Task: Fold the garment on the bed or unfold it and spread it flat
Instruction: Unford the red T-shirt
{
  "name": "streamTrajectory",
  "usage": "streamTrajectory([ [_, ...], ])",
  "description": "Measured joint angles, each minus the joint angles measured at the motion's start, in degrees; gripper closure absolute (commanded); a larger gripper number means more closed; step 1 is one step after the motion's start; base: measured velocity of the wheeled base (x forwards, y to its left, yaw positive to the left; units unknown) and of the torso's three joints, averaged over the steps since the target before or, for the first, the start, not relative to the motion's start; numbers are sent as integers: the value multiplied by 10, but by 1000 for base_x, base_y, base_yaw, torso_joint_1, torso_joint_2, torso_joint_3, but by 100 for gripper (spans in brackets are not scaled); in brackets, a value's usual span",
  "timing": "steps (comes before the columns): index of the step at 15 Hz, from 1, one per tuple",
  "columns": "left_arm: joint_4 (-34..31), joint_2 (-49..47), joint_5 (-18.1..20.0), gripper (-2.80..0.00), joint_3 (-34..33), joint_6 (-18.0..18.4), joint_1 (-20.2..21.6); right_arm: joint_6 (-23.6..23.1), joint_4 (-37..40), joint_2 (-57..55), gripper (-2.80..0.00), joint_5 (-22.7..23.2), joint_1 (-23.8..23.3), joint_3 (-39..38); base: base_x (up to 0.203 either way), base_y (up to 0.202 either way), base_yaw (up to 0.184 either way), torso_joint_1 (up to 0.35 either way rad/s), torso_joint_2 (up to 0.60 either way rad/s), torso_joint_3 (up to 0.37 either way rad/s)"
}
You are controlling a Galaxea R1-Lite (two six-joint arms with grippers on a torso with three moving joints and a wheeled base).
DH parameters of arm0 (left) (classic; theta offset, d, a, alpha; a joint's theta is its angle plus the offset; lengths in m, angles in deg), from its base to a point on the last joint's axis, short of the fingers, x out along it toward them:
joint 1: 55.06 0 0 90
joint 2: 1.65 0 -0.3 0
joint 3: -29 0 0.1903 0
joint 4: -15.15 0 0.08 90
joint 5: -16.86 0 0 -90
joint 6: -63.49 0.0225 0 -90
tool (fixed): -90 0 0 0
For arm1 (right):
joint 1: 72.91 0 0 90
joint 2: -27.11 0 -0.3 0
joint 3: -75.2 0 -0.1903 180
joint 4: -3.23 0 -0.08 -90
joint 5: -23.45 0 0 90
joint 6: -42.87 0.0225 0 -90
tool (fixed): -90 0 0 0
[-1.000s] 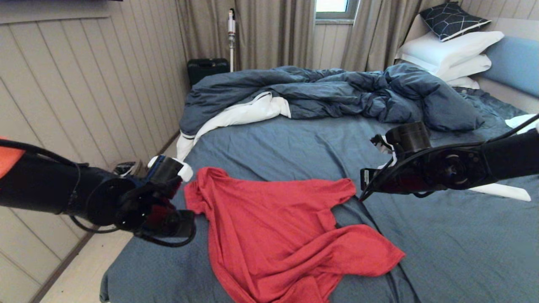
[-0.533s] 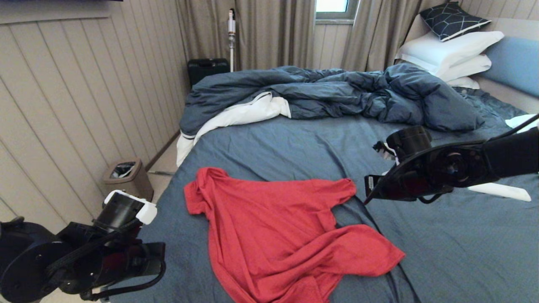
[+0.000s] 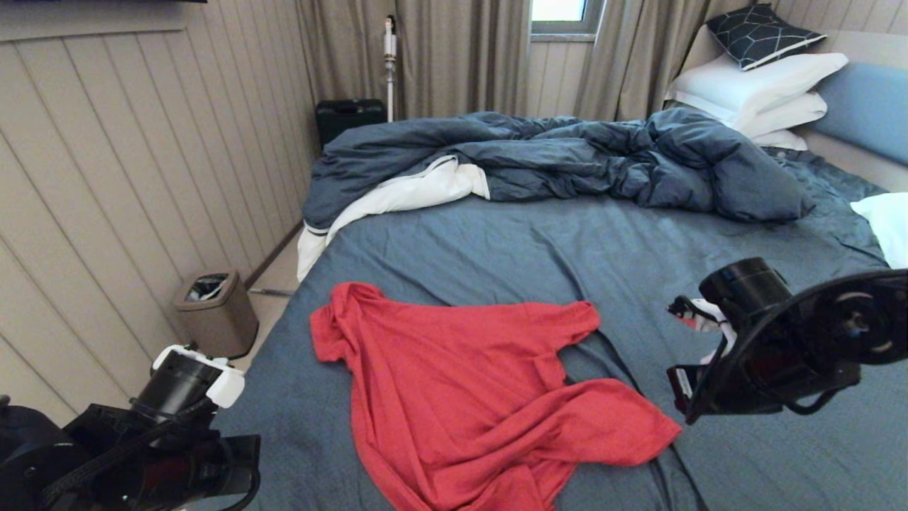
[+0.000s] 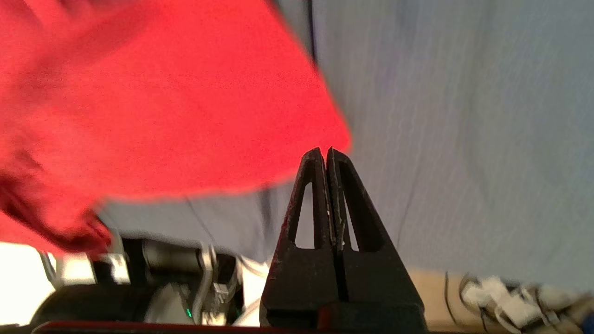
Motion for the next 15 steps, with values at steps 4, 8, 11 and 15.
streamTrajectory([
  [4,1,0,0,0,-2,-6,0,-4,-56,-4,0,-9,-8,-39,0,0,0,0,0,0],
  [8,8,-4,0,0,-2,-6,2,-9,-71,-13,0,-8,-8,-28,0,0,0,0,0,0],
  [11,8,-9,0,0,-3,-6,2,-9,-70,-20,0,-5,-8,-33,0,0,0,0,0,0],
  [15,8,-11,0,0,-4,-7,1,-8,-68,-12,0,26,-9,-26,0,0,0,0,0,0],
])
